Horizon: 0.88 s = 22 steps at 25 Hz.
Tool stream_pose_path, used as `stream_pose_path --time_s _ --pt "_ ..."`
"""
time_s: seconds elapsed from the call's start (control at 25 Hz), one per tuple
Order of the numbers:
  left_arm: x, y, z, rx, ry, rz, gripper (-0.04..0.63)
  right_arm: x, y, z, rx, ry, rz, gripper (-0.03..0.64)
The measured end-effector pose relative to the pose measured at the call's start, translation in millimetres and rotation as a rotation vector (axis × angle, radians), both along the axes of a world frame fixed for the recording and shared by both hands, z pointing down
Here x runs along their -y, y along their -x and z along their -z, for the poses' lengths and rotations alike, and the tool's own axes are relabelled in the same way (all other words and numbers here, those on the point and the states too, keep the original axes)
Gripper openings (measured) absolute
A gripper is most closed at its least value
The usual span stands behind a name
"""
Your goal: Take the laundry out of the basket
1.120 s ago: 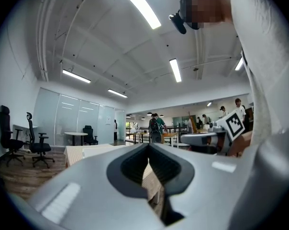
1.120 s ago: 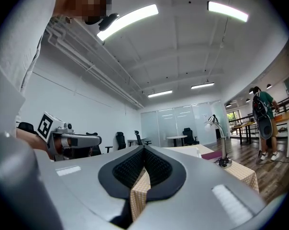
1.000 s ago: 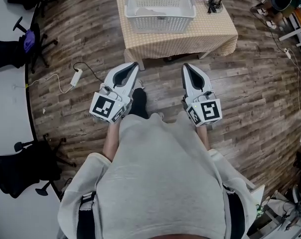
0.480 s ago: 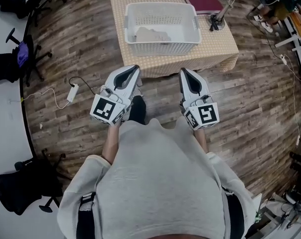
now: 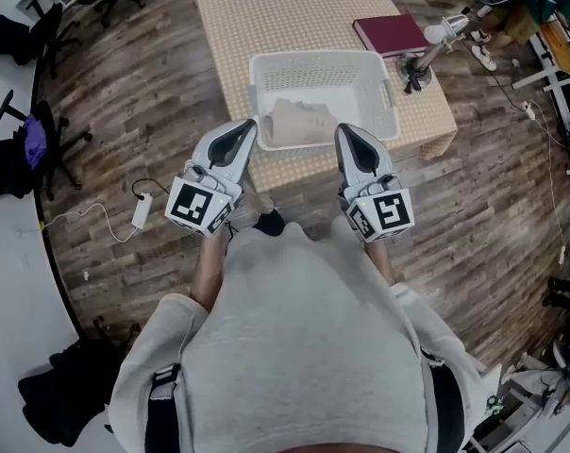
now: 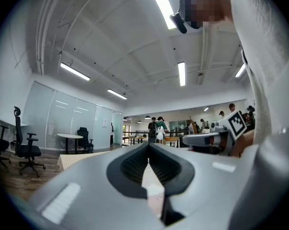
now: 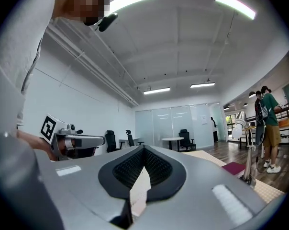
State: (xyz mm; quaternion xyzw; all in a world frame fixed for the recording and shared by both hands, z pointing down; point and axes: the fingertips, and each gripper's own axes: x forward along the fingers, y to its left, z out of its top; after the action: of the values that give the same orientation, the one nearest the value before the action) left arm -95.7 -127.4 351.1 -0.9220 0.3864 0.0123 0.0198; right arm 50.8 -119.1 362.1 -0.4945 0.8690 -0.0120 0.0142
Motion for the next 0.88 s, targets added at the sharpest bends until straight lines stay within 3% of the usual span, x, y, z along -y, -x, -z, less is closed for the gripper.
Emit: stream_pose_path --time_s 0.28,0.52,0.88 --pt "62.6 14.3 -1.1 -0.008 0.004 -0.055 0.008 53.5 9.3 15.2 0.022 -0.053 -0.045 -0.002" --pt "95.0 1.4 -1.9 -0.010 0.007 -0.067 0.008 82.0 -11.3 11.0 0.032 -0.043 -0.084 -0.002" --pt "125.0 -6.4 -7.5 -0.014 0.038 0.040 0.008 127.2 -32.2 6.5 0.053 -0.011 -0.018 -0.002"
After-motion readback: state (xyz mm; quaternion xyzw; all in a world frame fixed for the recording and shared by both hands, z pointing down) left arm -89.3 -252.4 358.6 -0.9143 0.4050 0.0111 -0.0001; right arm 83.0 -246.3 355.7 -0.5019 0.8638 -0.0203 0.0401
